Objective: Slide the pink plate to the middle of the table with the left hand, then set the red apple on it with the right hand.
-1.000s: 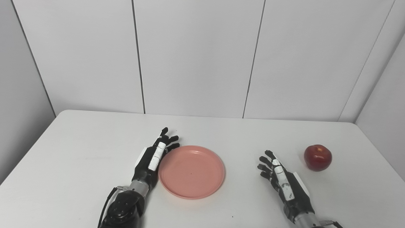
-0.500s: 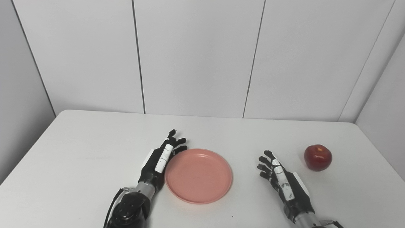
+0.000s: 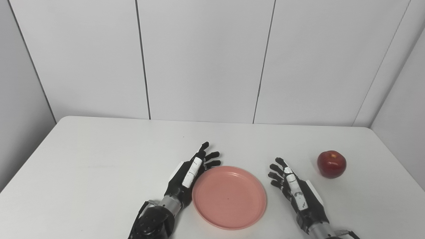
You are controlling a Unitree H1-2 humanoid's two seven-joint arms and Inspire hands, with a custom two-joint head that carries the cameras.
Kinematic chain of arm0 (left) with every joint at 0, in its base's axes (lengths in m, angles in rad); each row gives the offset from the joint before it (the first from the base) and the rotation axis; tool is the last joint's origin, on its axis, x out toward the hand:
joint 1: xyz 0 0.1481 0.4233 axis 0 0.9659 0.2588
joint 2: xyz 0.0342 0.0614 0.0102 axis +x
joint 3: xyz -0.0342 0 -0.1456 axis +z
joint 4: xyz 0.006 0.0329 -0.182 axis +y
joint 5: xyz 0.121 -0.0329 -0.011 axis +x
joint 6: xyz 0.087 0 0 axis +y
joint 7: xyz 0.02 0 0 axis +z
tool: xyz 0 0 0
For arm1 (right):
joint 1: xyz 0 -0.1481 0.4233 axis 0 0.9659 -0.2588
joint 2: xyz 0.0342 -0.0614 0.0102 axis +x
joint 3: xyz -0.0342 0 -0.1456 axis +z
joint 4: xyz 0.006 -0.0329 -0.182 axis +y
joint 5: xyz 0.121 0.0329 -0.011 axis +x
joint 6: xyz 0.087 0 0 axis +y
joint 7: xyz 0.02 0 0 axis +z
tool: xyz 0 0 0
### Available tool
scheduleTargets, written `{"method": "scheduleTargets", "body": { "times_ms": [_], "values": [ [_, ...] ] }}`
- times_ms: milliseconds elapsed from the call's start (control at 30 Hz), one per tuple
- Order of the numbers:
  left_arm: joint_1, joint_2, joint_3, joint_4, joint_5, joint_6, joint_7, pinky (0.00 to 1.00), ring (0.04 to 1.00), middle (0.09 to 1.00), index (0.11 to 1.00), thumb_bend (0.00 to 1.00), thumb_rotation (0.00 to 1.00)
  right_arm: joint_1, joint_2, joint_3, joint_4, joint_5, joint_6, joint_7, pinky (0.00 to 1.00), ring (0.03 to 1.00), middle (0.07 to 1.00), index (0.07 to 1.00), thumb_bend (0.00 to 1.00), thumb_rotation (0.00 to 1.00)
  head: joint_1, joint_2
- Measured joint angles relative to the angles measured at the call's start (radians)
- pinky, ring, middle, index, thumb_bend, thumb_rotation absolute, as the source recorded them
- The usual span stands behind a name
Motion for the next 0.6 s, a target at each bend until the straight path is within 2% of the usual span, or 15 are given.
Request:
{"method": "scheduleTargets", "body": {
  "times_ms": [600],
  "values": [
    [0.002,-0.004,0.013,0.0,0.003,0.0,-0.006,0.84,0.825,0.869,1.0,0.89,0.9,0.0,-0.002,0.002,-0.001,-0.001,0.001,0.0,0.86,0.875,0.904,0.949,0.87,1.0,-0.006,0.005]
  ]
}}
